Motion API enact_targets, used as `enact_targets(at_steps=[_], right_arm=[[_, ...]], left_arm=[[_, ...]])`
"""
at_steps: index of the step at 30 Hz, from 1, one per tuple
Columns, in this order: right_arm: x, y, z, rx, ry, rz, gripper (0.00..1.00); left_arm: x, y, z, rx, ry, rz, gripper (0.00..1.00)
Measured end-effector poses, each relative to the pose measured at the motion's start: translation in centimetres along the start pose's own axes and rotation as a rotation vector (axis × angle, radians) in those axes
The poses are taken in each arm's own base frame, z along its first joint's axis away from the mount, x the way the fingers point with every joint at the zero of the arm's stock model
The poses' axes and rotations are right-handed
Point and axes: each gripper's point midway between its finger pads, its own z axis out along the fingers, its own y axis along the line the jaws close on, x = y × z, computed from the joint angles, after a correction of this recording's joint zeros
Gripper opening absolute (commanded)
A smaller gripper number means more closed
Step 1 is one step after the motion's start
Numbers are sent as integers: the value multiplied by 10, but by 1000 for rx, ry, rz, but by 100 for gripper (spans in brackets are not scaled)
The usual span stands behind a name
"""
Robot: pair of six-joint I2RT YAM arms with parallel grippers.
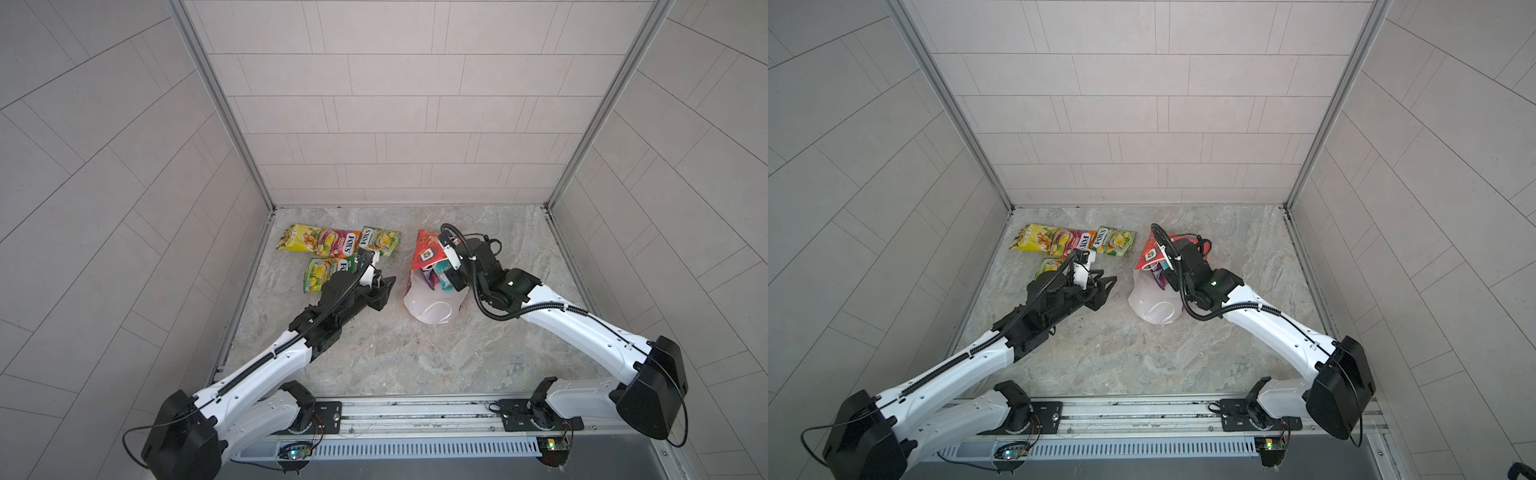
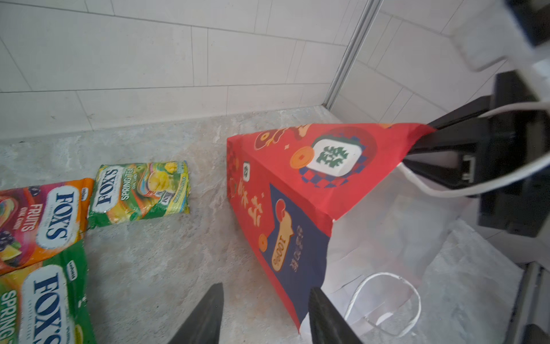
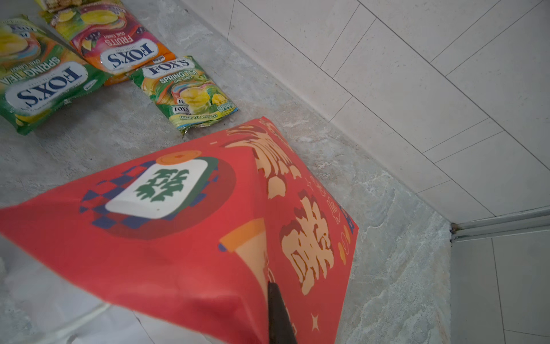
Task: Take the snacks out of the paper bag
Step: Pick up the paper bag from the top-center of the table.
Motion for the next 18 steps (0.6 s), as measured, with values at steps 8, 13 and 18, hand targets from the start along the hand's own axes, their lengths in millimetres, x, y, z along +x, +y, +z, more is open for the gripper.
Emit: enact_targets(at_steps=[8, 13, 18], right_arm=[[-19, -6, -1, -35, 92, 148, 0], [-25, -14, 3, -54, 148, 258, 0], [-31, -23, 8, -83, 178, 362, 0]], left_arm=[[-52, -57, -16, 149, -70, 48, 33], [-58, -71, -10, 194, -43, 50, 28], [-69, -84, 3, 225, -3, 41, 23]])
